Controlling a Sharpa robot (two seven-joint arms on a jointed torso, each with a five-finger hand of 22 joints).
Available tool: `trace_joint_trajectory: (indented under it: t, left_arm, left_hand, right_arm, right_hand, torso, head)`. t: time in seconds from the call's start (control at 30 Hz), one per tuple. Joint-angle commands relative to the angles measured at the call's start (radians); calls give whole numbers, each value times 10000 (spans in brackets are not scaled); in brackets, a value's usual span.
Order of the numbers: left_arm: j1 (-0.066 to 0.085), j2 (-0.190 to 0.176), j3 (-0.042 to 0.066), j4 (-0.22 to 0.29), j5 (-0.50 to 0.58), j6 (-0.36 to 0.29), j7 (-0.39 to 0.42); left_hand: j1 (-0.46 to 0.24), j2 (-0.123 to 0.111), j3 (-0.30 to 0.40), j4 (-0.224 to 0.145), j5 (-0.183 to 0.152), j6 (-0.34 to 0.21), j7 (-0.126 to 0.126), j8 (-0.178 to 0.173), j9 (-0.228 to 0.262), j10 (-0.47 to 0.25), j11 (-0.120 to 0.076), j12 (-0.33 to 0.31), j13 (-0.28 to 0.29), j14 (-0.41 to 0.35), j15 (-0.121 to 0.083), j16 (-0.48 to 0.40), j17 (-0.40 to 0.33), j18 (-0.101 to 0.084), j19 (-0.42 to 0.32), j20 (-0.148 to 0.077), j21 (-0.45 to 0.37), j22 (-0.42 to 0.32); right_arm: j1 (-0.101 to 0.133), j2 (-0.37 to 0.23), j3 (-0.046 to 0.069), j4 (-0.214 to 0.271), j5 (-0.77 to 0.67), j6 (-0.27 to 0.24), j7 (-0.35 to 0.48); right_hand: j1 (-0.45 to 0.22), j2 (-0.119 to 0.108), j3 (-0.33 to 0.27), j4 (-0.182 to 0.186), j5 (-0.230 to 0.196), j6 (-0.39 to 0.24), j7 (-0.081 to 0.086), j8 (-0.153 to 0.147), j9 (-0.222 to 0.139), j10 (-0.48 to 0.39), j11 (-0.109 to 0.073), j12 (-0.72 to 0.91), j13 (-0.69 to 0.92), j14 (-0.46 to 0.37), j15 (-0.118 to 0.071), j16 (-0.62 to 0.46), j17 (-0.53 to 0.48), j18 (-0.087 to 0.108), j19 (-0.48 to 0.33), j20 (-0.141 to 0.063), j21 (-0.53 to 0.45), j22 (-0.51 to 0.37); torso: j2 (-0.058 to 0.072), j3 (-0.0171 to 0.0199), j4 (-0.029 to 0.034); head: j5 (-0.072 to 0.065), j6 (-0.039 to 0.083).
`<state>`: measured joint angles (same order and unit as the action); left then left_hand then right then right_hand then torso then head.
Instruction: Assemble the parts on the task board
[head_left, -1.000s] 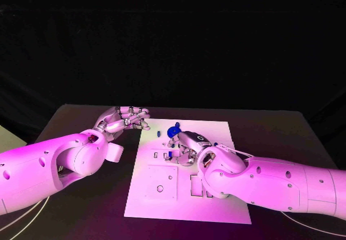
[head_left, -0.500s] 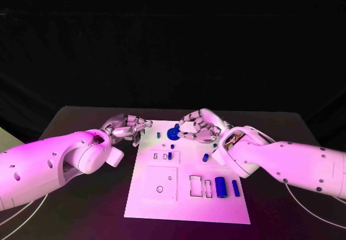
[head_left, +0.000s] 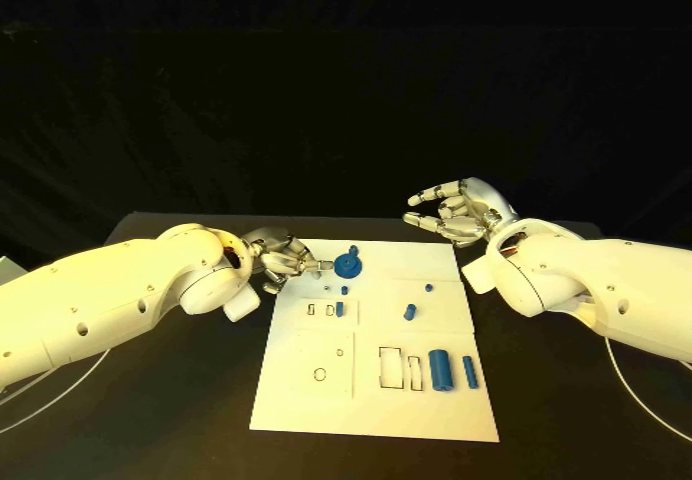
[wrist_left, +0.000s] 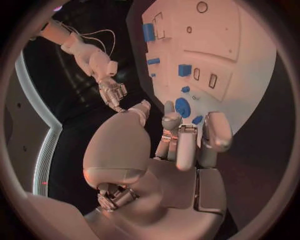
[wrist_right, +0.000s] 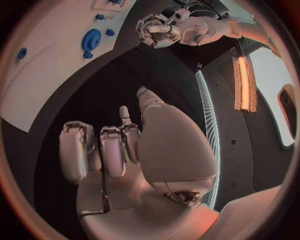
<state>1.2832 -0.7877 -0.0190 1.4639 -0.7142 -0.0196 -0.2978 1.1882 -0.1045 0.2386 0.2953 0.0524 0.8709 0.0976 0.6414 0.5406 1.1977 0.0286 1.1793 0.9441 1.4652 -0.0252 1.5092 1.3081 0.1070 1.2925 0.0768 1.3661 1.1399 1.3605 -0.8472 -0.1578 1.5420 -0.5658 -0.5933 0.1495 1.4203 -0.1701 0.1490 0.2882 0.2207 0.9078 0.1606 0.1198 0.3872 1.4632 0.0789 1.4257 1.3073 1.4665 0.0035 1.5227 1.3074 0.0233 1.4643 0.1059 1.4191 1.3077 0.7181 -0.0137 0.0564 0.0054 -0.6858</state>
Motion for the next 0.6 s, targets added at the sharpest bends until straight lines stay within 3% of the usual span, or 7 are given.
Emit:
trace_joint_trajectory:
  t: [0.03,0.33,0.6]
  left_arm:
    - [156,333,-71,-221,-1231,1175,-1553]
    - [385,1053,-259,-701,-1723,1635,-2237]
    - [449,1527,-425,-1036,-1824,1926,-2489]
  left_hand:
    - [-87,5,-52,-26,-6,-148,3,39,69,-32,-26,-33,-53,626,-79,66,1437,-169,46,-18,59,27]
    - [-304,70,-95,-10,-10,-284,39,33,200,-43,7,2,4,639,-53,85,1483,-191,86,-8,131,147]
    - [-513,135,-148,-6,-12,-341,51,37,299,-77,20,1,-6,653,-40,106,1528,-199,96,6,169,204]
  right_arm:
    - [20,-31,1,-21,417,303,150]
    - [39,-72,0,-12,110,336,-81]
    - [41,-68,0,-32,-26,328,-222]
  right_hand:
    - [-32,69,-64,-15,63,-48,-8,26,9,-5,-45,-28,1528,723,-44,-30,1317,151,299,-28,-2,1516]
    - [-25,81,-60,-26,115,-101,0,15,4,-7,-41,-33,1522,724,-43,-32,1315,153,299,-30,-12,1510]
    - [-21,88,-58,-30,136,-140,6,2,-1,-17,-37,-48,1510,722,-42,-37,1304,153,299,-30,-17,1507]
  torso:
    - [-4,41,-11]
    - [2,23,6]
    - [3,8,5]
  head:
    - [22,-38]
    - [27,-68]
    - [35,-105]
